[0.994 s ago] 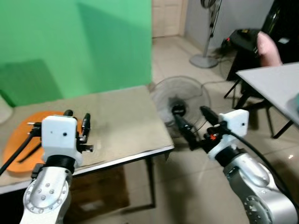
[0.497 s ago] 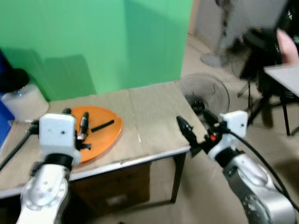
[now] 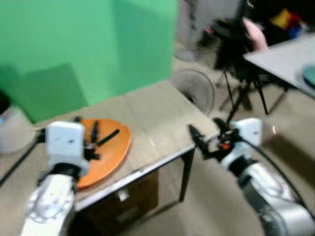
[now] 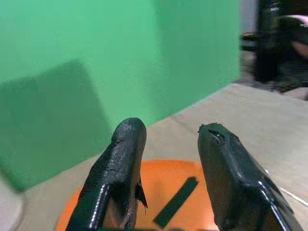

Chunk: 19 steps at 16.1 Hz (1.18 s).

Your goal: Setting the table

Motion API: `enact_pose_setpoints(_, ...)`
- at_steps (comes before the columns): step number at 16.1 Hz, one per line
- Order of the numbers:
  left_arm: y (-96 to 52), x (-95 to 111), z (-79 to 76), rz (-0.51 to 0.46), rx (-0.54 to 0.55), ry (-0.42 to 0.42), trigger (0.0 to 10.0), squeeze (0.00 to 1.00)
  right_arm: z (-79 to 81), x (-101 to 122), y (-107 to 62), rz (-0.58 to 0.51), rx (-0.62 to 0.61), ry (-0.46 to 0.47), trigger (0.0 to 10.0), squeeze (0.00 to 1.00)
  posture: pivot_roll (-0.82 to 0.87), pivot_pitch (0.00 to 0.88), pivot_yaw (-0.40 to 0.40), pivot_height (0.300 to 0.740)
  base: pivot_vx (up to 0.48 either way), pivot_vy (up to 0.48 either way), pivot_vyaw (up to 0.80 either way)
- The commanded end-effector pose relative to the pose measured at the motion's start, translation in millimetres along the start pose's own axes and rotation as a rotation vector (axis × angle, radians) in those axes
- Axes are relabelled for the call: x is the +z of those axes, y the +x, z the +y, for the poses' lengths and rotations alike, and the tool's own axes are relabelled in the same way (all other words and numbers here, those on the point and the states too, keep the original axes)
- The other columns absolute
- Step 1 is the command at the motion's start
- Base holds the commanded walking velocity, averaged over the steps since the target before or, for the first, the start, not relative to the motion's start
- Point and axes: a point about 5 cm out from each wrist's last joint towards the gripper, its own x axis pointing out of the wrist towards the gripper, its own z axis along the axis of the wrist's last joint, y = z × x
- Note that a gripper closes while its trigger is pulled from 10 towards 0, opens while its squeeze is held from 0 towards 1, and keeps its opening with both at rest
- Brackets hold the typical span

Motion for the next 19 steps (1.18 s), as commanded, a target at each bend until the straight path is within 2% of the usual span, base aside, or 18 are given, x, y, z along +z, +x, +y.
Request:
enact_pose_setpoints(1,-1.2,1,5.2,0.001,0.019,0.015,10.0,0.00,4.4,1,2.5,-0.003,0.021,0.017,10.0,0.00,-0.03,0.000,0.056,0.740,0.000,0.326,-0.73)
enact_pose_setpoints(3,-1.3,0,4.6,0.008,0.012,-0.002,10.0,0.00,4.0,1,2.4,-0.003,0.019,0.018,10.0,0.00,-0.03,0.000,0.054,0.740,0.000,0.328,-0.80)
enact_pose_setpoints(4,-1.2,-1,4.0,0.013,0.008,-0.018,10.0,0.07,3.7,1,2.3,-0.004,0.019,0.018,10.0,0.00,-0.03,0.000,0.051,0.740,0.000,0.330,-0.74)
enact_pose_setpoints(5,-1.3,-1,3.1,0.015,0.003,-0.037,10.0,1.00,3.1,1,2.2,-0.003,0.018,0.018,10.0,0.00,-0.03,0.000,0.050,0.740,0.000,0.330,0.00)
enact_pose_setpoints(8,-2.6,-3,2.5,0.022,0.007,-0.067,10.0,1.00,2.0,2,3.5,0.010,0.028,0.012,10.0,0.00,-0.03,0.000,0.043,0.740,0.000,0.206,0.00)
enact_pose_setpoints(9,-5.2,-7,6.6,0.050,0.033,-0.081,10.0,1.00,4.0,2,5.4,0.014,0.054,0.021,10.0,0.62,-0.03,0.000,0.035,0.740,0.000,0.000,0.00)
enact_pose_setpoints(10,-7.2,-11,13.0,0.074,0.072,-0.087,10.0,1.00,6.1,3,7.8,0.015,0.077,0.032,10.0,1.00,-0.03,0.000,0.033,0.740,0.000,0.000,0.00)
enact_pose_setpoints(11,-7.4,-11,14.5,0.080,0.082,-0.086,10.0,1.00,6.4,4,8.4,0.016,0.081,0.034,10.0,1.00,-0.03,0.000,0.032,0.740,0.000,0.000,0.00)
enact_pose_setpoints(13,-8.4,-20,32.1,0.121,0.158,-0.119,10.0,1.00,10.6,6,22.2,0.026,0.124,0.058,10.0,1.00,-0.02,0.000,0.030,0.740,0.000,0.000,0.00)
enact_pose_setpoints(17,-9.1,-52,54.2,0.247,0.196,-0.252,10.0,1.00,25.3,-1,56.0,0.148,0.243,0.108,10.0,1.00,-0.04,0.000,0.038,0.740,0.000,0.000,0.00)
enact_pose_setpoints(19,-11.0,-60,57.7,0.276,0.187,-0.271,10.0,1.00,33.9,-5,66.6,0.202,0.315,0.163,10.0,1.00,-0.04,0.000,0.039,0.740,0.000,0.000,0.00)
